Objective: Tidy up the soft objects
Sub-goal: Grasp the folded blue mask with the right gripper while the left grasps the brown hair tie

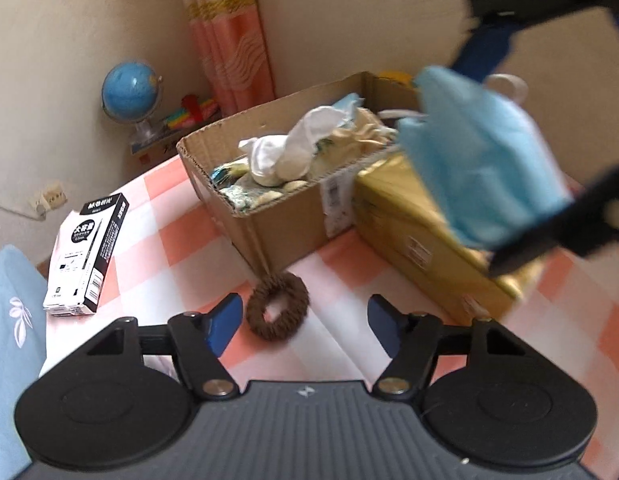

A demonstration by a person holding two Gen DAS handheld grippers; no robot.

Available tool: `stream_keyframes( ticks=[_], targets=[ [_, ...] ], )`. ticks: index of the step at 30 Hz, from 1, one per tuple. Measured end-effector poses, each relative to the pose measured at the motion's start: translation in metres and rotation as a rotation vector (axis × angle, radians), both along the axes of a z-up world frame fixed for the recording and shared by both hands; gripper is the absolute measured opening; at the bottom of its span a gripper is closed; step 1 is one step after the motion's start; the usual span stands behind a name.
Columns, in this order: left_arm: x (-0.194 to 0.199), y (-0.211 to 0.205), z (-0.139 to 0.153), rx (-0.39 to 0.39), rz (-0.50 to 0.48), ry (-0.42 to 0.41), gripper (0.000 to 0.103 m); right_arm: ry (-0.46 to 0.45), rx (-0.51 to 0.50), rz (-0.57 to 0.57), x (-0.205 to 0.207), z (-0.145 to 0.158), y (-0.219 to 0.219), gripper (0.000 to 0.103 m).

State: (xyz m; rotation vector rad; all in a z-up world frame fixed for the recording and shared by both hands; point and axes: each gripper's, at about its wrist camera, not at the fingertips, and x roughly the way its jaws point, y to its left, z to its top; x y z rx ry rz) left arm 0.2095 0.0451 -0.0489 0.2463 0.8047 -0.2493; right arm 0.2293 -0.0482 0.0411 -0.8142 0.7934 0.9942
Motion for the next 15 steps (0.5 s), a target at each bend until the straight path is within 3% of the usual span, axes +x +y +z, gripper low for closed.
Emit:
stream_keyframes(
  ticks=[4, 15],
  targets=[
    [0.020, 0.001, -0.008, 0.015, 0.053, 0.037, 0.058, -0.011, 0.019, -0.022, 0.005, 0.002, -0.004, 0.076],
    [0.033, 0.001, -0.015, 0.011, 0.052, 0.064, 0.057, -0.002, 0.030, -0.048, 0.015, -0.002, -0.007, 0.076]
  ],
)
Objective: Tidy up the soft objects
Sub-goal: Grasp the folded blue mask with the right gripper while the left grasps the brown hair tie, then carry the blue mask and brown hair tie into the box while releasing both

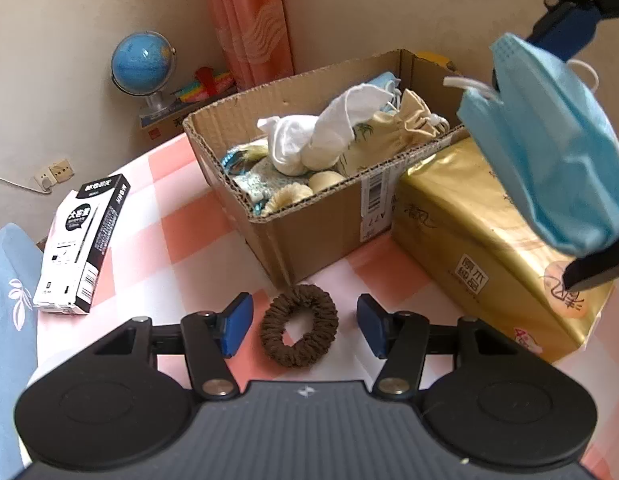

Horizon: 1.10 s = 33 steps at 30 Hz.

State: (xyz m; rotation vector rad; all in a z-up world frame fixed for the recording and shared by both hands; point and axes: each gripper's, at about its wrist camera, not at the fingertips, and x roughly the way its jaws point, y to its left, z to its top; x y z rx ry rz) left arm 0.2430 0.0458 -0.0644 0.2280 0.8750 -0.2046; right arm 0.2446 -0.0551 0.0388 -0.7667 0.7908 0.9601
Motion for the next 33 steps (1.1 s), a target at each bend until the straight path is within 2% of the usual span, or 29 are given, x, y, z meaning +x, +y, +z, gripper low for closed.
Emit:
stream_keyframes(
  ticks=[6, 8, 10, 20, 26, 33],
  targets=[
    [0.004, 0.002, -0.004, -0.019, 0.003, 0.015, 0.057, -0.007, 0.006, -0.023, 0.000, 0.004, -0.004, 0.077],
    [0.005, 0.003, -0.004, -0.037, 0.000, 0.023, 0.052, -0.011, 0.003, -0.026, 0.000, 0.005, -0.005, 0.076],
    [0.007, 0.006, -0.004, -0.066, 0.000, 0.037, 0.043, -0.013, 0.004, -0.031, 0.001, 0.006, -0.005, 0.077],
    [0.002, 0.007, -0.001, -0.082, -0.008, 0.052, 0.035, -0.018, 0.012, -0.044, 0.002, 0.009, -0.011, 0.076],
    [-0.011, 0.006, 0.011, -0.093, -0.039, 0.037, 0.034, -0.013, 0.024, -0.060, 0.003, 0.006, -0.013, 0.076],
    [-0.034, 0.008, 0.043, -0.120, -0.112, -0.003, 0.034, -0.040, 0.070, -0.131, -0.005, 0.006, -0.021, 0.076]
  ],
)
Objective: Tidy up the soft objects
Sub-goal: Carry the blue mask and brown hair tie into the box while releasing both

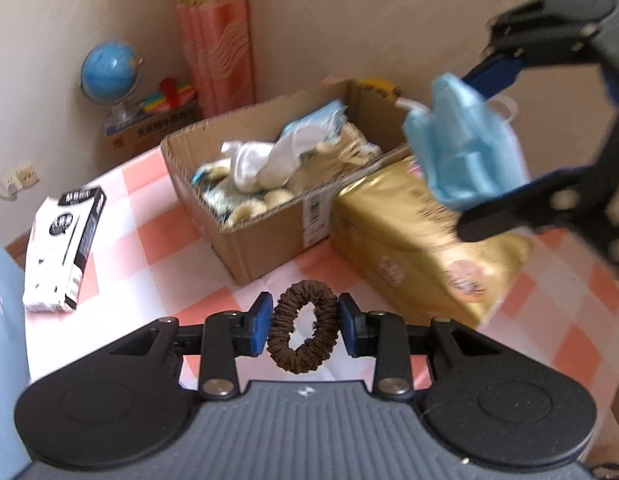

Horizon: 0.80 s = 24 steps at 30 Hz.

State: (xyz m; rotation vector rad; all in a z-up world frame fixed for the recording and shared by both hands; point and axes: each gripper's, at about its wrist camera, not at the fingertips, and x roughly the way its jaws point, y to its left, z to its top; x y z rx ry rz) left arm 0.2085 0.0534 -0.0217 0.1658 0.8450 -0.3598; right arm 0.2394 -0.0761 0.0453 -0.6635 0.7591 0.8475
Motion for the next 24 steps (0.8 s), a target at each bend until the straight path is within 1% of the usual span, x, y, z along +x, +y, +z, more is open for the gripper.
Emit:
stream_keyframes(
  ticks=[4, 9, 13, 17, 18, 21, 23, 24],
  targets=[
    [-0.002, 0.003, 0.023, -0.017, -0.028, -0.034, 0.034, -0.022, 0.013, -0.116, -0.004, -0.003, -0.007, 0.076],
    [0.015, 0.002, 0.044, -0.012, -0.030, -0.076, 0.034, -0.013, 0.041, -0.226, -0.008, -0.009, -0.018, 0.076],
    [0.039, 0.000, 0.052, -0.017, -0.023, -0.088, 0.034, -0.003, 0.063, -0.267, -0.007, -0.011, -0.029, 0.076],
    [0.064, -0.002, 0.050, -0.009, -0.006, -0.087, 0.034, -0.012, 0.063, -0.292, -0.006, -0.008, -0.038, 0.076],
    [0.068, -0.001, 0.048, -0.007, 0.001, -0.086, 0.036, -0.014, 0.063, -0.295, -0.007, -0.007, -0.039, 0.076],
    [0.080, 0.000, 0.041, -0.002, 0.040, -0.081, 0.052, -0.025, 0.063, -0.302, -0.004, -0.004, -0.043, 0.076],
    [0.082, 0.001, 0.038, -0.007, 0.055, -0.088, 0.059, -0.027, 0.063, -0.312, 0.000, -0.004, -0.046, 0.076],
    [0.080, 0.002, 0.038, -0.015, 0.061, -0.093, 0.066, -0.027, 0.064, -0.316, 0.002, -0.004, -0.047, 0.076]
  ],
)
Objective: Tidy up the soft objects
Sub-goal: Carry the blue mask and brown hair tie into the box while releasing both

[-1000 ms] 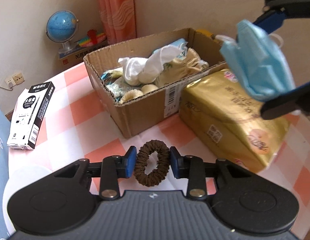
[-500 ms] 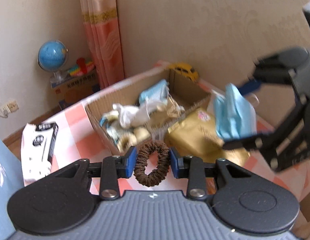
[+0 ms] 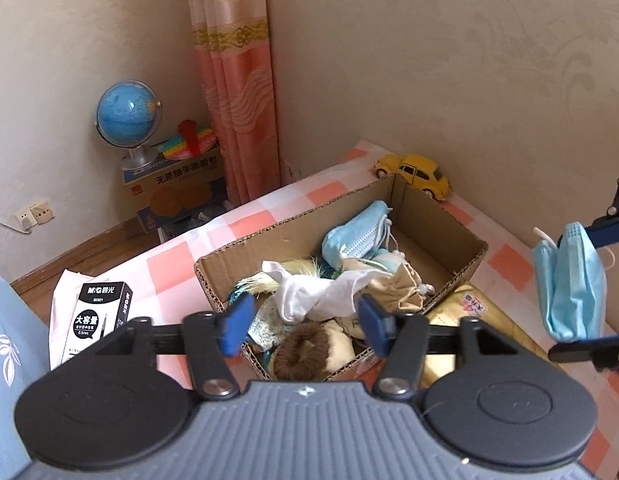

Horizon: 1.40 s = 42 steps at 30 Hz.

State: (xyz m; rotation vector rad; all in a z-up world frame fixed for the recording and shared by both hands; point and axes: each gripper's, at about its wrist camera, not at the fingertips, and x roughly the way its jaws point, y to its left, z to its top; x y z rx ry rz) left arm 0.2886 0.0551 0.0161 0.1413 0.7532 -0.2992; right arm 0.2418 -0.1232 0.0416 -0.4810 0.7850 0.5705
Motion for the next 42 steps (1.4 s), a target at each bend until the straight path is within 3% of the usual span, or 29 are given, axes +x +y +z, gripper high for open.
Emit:
stream_keyframes(
  ticks=[8, 15, 20, 27, 31, 33, 42],
  targets=[
    [-0.049, 0.003, 0.017, -0.044, 0.003, -0.068, 0.083, -0.042, -0.027, -0.017, 0.029, 0.003, -0.002, 0.076],
    [-0.103, -0.008, 0.011, -0.054, 0.001, -0.084, 0.085, -0.070, -0.051, 0.062, 0.058, 0.009, 0.014, 0.076],
    [-0.129, -0.017, -0.005, -0.069, -0.011, -0.049, 0.087, -0.101, -0.243, 0.182, 0.080, -0.007, 0.038, 0.076],
    [-0.137, -0.016, -0.018, -0.064, 0.019, -0.018, 0.087, -0.070, -0.402, 0.293, 0.100, -0.029, 0.054, 0.077],
    [-0.134, -0.013, -0.020, -0.067, 0.031, -0.020, 0.087, -0.060, -0.415, 0.317, 0.107, -0.033, 0.055, 0.079],
    [-0.133, -0.014, -0.022, -0.064, 0.034, -0.022, 0.087, -0.056, -0.404, 0.314, 0.109, -0.033, 0.055, 0.090],
    [-0.132, -0.014, -0.023, -0.071, 0.036, -0.039, 0.089, -0.050, -0.355, 0.266, 0.104, -0.026, 0.042, 0.094]
  ],
)
